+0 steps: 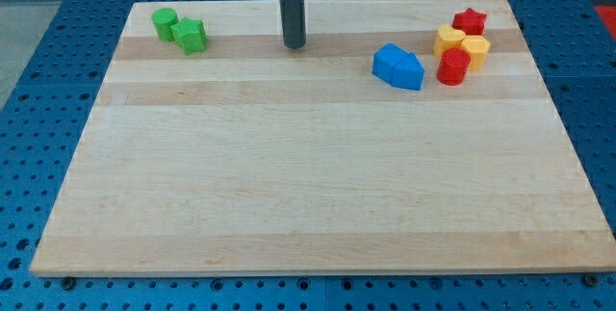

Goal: Place the arm above the red star

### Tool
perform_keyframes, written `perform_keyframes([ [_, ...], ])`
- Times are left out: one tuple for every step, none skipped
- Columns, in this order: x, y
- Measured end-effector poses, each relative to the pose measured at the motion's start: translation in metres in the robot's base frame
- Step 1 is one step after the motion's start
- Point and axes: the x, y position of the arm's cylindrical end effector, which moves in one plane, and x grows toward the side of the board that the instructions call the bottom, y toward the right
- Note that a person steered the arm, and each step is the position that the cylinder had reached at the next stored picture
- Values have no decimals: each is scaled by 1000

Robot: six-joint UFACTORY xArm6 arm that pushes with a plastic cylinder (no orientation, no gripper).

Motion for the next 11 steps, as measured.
perform_keyframes([
  [-26, 34],
  [-30, 34],
  [-46, 34],
  [-81, 38],
  [-94, 62],
  [-94, 109],
  [-95, 146],
  [-95, 165],
  [-95, 207],
  [-95, 218],
  [-96, 248],
])
